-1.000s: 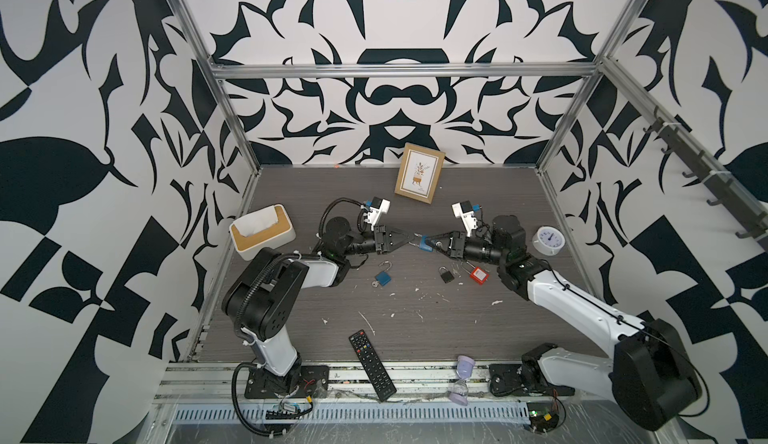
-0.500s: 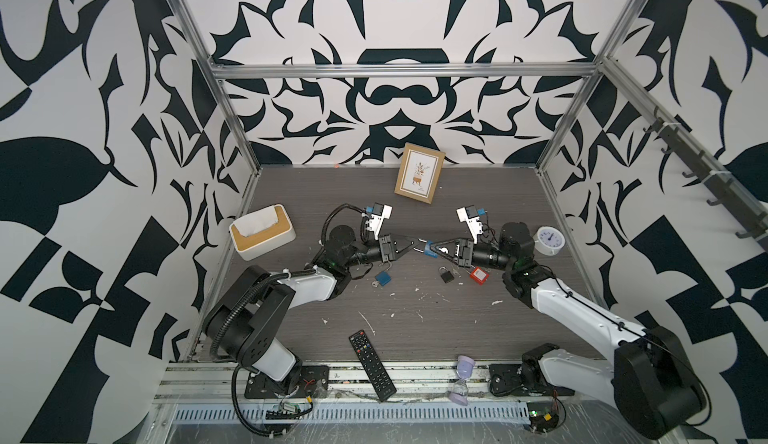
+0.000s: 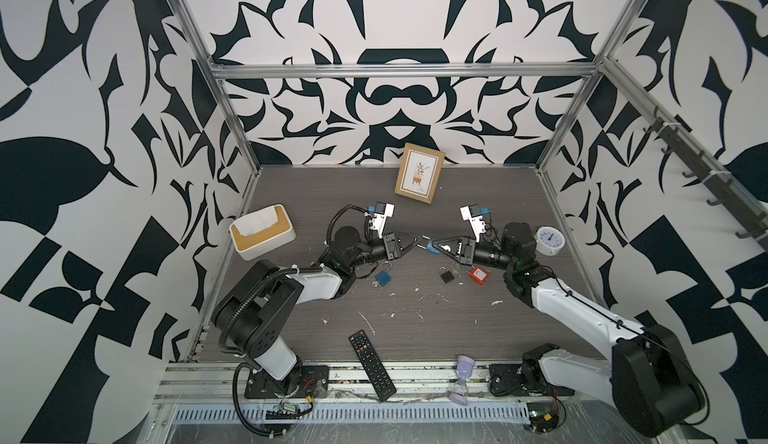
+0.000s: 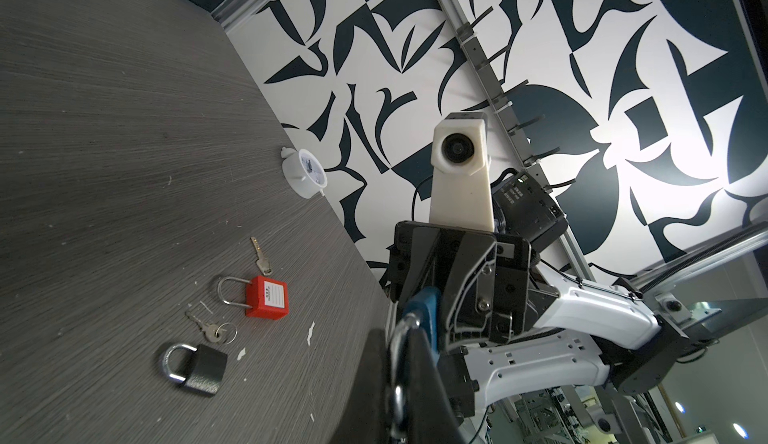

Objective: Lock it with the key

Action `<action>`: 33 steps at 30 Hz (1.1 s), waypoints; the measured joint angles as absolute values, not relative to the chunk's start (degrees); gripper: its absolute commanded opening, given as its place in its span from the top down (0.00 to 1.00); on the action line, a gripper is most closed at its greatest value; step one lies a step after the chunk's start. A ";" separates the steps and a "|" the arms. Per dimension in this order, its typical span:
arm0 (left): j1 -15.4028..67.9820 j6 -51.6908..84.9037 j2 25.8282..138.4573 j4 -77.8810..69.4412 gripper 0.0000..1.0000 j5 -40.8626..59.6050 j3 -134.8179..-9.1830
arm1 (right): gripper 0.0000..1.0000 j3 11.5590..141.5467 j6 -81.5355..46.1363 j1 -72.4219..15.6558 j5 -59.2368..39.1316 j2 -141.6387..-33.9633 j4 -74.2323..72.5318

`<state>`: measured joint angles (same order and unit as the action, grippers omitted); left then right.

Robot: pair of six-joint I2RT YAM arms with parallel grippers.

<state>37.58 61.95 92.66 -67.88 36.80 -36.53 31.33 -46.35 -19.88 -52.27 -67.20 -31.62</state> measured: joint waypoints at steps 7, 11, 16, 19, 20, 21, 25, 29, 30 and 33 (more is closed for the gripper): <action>38.68 62.33 92.86 -67.61 1.00 33.36 -36.53 | 1.00 31.51 -46.26 -19.51 -52.71 -68.99 -32.97; 39.29 62.67 92.86 -67.61 1.00 31.24 -36.53 | 1.00 31.75 -46.17 -19.25 -52.73 -69.58 -33.56; 39.77 63.88 92.92 -68.49 1.00 29.43 -36.53 | 1.00 31.75 -46.41 -19.22 -52.21 -69.84 -35.05; 39.79 64.66 93.08 -69.91 1.00 28.77 -36.38 | 1.00 31.75 -46.89 -19.22 -52.03 -70.11 -36.40; 39.92 64.84 93.08 -70.43 1.00 28.25 -36.12 | 1.00 31.75 -47.18 -19.20 -52.10 -70.24 -36.93; 40.07 65.01 93.08 -70.91 1.00 27.77 -35.88 | 1.00 31.75 -47.51 -19.20 -52.16 -70.35 -37.28; 40.66 65.69 93.10 -73.30 1.00 25.61 -34.83 | 1.00 31.75 -50.87 -18.50 -53.65 -71.66 -40.77; 41.60 65.91 93.32 -75.22 1.00 24.88 -34.15 | 1.00 31.77 -56.31 -17.89 -55.81 -74.28 -46.70; 42.04 65.91 93.41 -75.55 1.00 24.49 -33.98 | 1.00 31.77 -57.47 -17.96 -56.51 -75.16 -48.36; 42.04 66.17 93.41 -75.68 1.00 24.16 -33.80 | 1.00 31.77 -60.95 -17.63 -57.87 -77.93 -53.67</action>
<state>42.04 66.17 93.41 -75.68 24.16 -33.80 31.77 -60.95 -17.63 -57.87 -77.93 -53.67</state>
